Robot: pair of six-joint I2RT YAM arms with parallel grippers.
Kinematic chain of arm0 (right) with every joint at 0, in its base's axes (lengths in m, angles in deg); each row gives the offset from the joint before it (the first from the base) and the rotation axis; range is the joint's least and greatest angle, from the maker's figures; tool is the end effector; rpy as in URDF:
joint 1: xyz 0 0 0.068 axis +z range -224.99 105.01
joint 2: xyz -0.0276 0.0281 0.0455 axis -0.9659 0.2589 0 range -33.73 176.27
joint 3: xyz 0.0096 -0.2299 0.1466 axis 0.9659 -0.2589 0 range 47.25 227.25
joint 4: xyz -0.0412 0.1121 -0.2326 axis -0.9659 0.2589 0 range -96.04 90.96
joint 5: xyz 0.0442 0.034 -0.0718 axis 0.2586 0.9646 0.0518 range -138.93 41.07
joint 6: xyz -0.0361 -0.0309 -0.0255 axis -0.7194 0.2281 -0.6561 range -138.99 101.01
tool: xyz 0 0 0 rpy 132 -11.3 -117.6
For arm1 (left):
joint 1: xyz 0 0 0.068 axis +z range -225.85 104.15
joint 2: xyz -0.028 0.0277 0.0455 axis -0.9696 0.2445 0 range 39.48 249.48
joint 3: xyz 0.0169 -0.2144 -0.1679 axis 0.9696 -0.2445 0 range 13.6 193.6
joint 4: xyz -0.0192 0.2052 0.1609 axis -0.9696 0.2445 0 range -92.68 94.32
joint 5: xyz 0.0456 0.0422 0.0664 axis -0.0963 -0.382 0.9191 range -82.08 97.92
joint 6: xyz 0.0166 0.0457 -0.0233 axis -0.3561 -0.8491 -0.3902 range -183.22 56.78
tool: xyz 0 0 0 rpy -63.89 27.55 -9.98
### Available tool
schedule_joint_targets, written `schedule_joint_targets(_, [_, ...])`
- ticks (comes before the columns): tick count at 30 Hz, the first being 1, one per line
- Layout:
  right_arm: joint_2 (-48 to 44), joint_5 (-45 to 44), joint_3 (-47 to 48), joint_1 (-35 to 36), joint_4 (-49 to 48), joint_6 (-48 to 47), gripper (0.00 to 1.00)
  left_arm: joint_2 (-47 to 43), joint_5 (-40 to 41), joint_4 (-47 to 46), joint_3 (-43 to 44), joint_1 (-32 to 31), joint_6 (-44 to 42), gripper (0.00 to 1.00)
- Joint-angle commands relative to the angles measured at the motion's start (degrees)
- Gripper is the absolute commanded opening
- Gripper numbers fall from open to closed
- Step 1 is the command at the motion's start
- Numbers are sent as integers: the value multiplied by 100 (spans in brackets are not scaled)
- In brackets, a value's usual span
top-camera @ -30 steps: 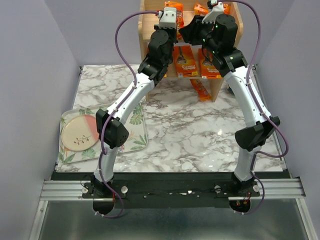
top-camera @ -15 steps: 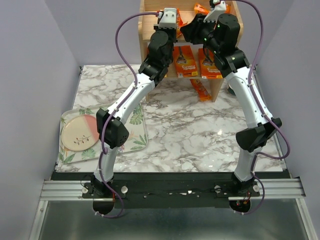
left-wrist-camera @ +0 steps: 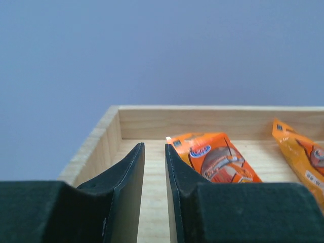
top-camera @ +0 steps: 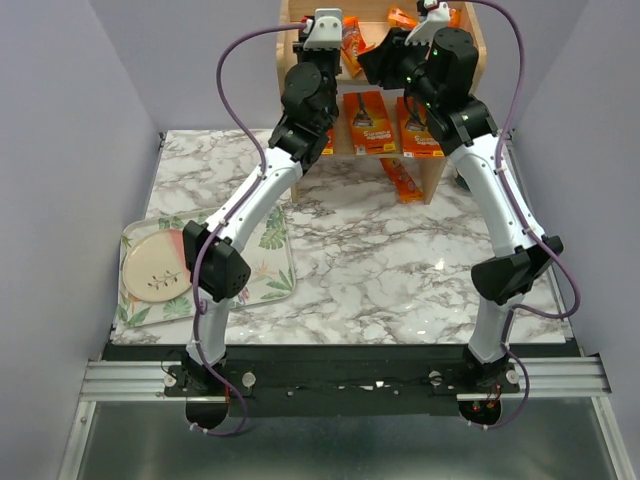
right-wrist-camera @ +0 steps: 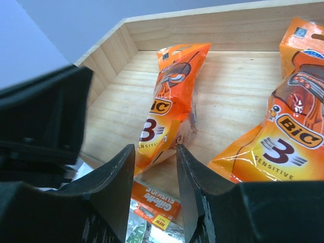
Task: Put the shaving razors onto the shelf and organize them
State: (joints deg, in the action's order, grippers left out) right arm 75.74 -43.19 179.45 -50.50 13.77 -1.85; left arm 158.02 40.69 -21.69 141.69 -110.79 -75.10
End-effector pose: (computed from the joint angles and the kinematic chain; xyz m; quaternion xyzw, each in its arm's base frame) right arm 0.3808 0.1775 0.5180 -0.0803 0.6843 0.2895 0.6644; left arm 0.3956 -0.2529 0.4950 -0.0279 0.5461 -0.0237 0.8369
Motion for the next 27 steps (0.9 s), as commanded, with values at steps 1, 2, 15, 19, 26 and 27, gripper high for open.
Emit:
schedule_joint_targets(1, [-40, -11, 60, 135, 14, 61, 47, -647, -70, -605, 102, 31, -298, 32])
schedule_joint_targets(2, [-40, -20, 51, 152, 22, 69, 47, -683, -17, -596, 102, 31, -297, 32])
schedule_joint_targets(15, [-40, -459, 209, 363, -30, -150, 49, -1131, 212, -385, -214, 40, -350, 36])
schedule_joint_targets(19, [-355, -881, 245, 363, -170, -788, 58, -1420, 299, -393, -504, 49, -473, 38])
schedule_joint_targets(26, [-2032, -365, -2078, 363, -530, -2460, 66, -2606, 397, -96, -2137, 84, -895, 64])
schedule_joint_targets(27, [-2383, -180, -2702, 363, -992, -2679, 66, -2747, 379, 62, -2348, 84, -921, 75])
